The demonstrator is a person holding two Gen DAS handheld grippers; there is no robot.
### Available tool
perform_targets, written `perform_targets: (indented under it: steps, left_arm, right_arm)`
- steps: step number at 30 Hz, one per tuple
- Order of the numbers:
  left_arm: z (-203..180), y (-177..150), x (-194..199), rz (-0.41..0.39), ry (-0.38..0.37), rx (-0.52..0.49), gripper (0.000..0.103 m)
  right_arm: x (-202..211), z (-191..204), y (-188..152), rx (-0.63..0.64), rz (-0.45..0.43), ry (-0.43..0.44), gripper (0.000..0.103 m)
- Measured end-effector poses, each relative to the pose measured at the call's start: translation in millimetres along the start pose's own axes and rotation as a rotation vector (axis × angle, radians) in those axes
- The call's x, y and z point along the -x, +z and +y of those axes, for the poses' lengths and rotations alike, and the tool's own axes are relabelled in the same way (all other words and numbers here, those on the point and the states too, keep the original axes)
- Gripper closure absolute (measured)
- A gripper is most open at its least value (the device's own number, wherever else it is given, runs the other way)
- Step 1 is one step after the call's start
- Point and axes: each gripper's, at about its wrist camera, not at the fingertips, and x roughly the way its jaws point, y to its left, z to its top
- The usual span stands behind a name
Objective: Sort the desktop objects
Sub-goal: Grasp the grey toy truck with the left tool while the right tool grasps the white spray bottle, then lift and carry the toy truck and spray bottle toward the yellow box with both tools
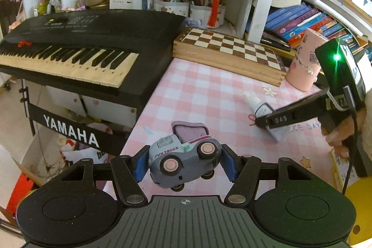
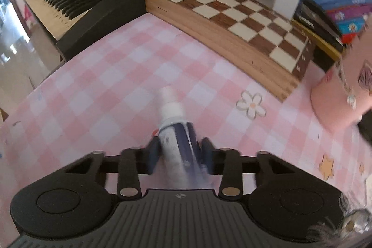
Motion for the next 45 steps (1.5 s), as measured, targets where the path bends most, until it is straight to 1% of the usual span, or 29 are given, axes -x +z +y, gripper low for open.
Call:
perform_targets:
  steps: [3, 7, 10, 15, 21, 25, 31, 35, 40, 45]
  left_arm:
    - [-3, 0, 4, -0.005, -0.006, -0.010, 0.040]
    - [-4, 3, 10, -0.017, -0.005, -0.023, 0.040]
    - [-3, 7, 17, -0.039, -0.006, -0.033, 0.040]
    - [-5, 10, 27, -0.065, -0.025, -0.047, 0.040]
    - [-1, 5, 45, -0.103, -0.062, -0.039, 0.040]
    - [4, 0, 60, -0.124, -0.095, -0.038, 0.040]
    - [9, -11, 77, -0.139, -0.131, -0.049, 0.040]
    - [13, -20, 88, -0.143, -0.149, -0.060, 0.040]
    - [19, -34, 101, -0.138, -0.172, -0.074, 0.040]
    - [25, -50, 114, -0.119, -0.199, -0.091, 0.040]
  right_arm:
    - [6, 5, -11, -0.050, -0.003, 0.003, 0.073]
    - [9, 11, -21, -0.095, -0.050, -0.028, 0.073]
    - [13, 13, -23, -0.156, -0.056, -0.048, 0.073]
    - [43, 21, -28, -0.206, -0.129, -0.061, 0.073]
    - [80, 37, -45, -0.270, -0.176, -0.061, 0.073]
    - [105, 48, -61, -0.337, -0.199, -0.043, 0.073]
    - [146, 75, -88, -0.347, -0.246, -0.076, 0.073]
    - [165, 92, -105, -0.355, -0.259, -0.091, 0.073]
    - [178, 115, -125, -0.380, -0.268, -0.111, 0.073]
    - [185, 137, -143, -0.390, -0.253, -0.120, 0.073]
